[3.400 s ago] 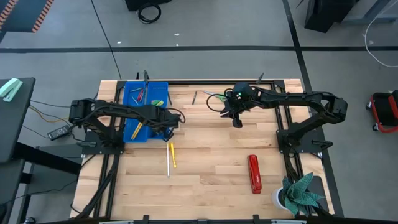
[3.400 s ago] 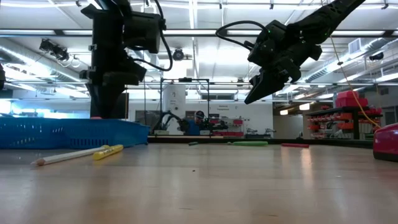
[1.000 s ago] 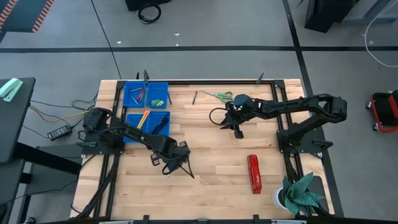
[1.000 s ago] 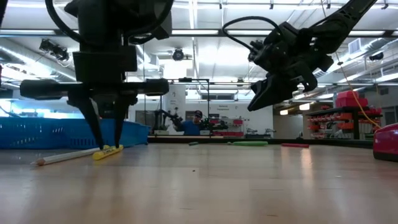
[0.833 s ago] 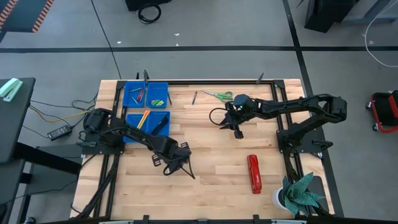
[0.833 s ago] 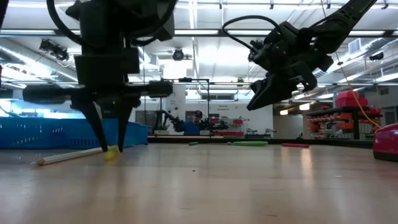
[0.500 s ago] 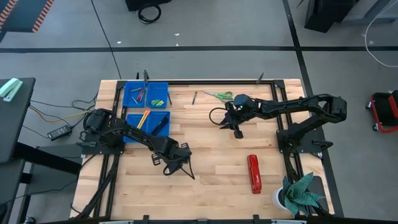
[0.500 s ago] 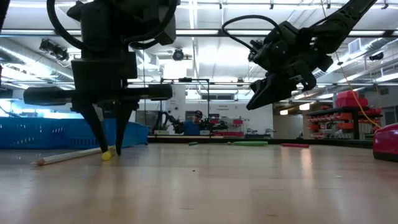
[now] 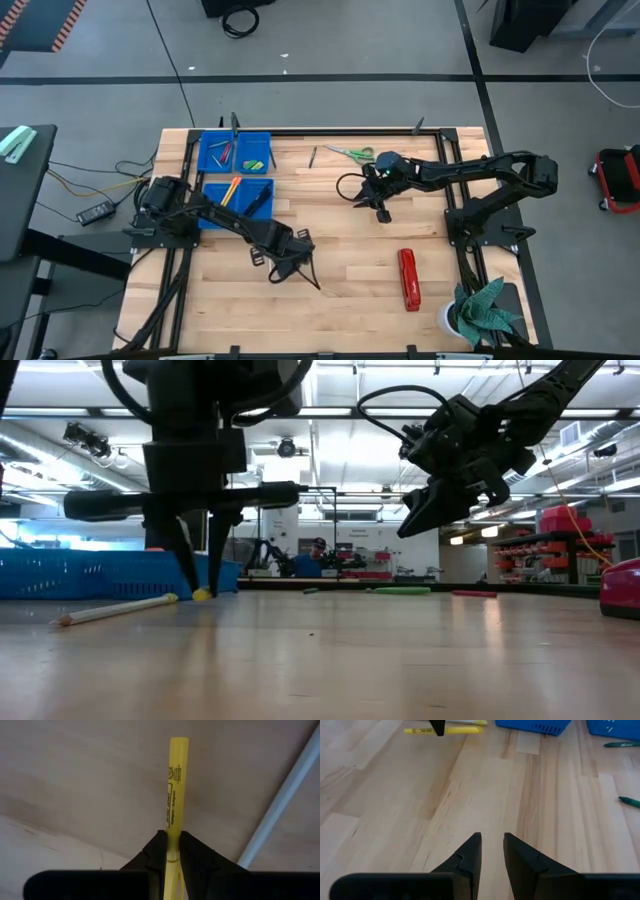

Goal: Sort crayons/erasers/pens/pencils in bins
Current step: Put the yellow pen into the bottom right blue bin

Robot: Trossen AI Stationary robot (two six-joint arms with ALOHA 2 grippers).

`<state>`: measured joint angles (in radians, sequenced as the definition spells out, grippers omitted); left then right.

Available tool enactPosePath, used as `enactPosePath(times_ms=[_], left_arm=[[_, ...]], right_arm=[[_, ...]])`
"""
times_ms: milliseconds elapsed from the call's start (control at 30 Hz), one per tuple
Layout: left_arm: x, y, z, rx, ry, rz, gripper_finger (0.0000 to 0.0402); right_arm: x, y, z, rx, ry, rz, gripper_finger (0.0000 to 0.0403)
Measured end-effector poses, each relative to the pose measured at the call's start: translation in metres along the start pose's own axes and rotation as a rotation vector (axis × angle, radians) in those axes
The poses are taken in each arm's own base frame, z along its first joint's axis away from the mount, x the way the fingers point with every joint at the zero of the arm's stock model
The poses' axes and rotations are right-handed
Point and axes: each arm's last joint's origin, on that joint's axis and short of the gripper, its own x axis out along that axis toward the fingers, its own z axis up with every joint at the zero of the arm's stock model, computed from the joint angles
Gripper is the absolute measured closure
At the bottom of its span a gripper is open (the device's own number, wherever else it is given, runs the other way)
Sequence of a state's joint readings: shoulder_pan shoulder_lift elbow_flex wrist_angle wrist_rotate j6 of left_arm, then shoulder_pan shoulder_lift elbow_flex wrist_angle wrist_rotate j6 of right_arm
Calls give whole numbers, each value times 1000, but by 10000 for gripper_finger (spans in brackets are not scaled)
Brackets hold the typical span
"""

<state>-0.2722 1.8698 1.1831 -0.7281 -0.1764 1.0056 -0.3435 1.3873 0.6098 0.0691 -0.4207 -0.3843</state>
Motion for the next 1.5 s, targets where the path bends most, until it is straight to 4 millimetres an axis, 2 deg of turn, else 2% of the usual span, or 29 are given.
enactPosePath(times_ms=[333, 500, 700, 800, 933, 1067, 1167, 1367, 1500], left_arm=[[-4, 1, -3, 10, 97, 25, 345], [-14, 8, 1, -23, 90, 51, 356], [-36, 21, 13, -54, 72, 129, 350], [-52, 27, 16, -149, 91, 156, 350], [-74, 36, 13, -404, 107, 172, 356], [-92, 47, 0, -665, 122, 170, 355], [-98, 51, -17, -819, 178, 141, 350], [-92, 50, -61, -1096, 324, 82, 357], [-89, 45, -91, -1296, 344, 165, 358]], right_arm=[[0, 0, -1, 4, 9, 3, 315], [0, 0, -1, 4, 10, 4, 315], [0, 1, -1, 7, 13, 5, 315], [0, 1, -2, 9, 16, 6, 315], [0, 1, -2, 10, 16, 6, 315], [0, 1, -2, 11, 16, 6, 315], [0, 1, -2, 18, 16, 6, 315], [0, 1, -2, 30, 16, 6, 315], [0, 1, -2, 31, 19, 7, 315]])
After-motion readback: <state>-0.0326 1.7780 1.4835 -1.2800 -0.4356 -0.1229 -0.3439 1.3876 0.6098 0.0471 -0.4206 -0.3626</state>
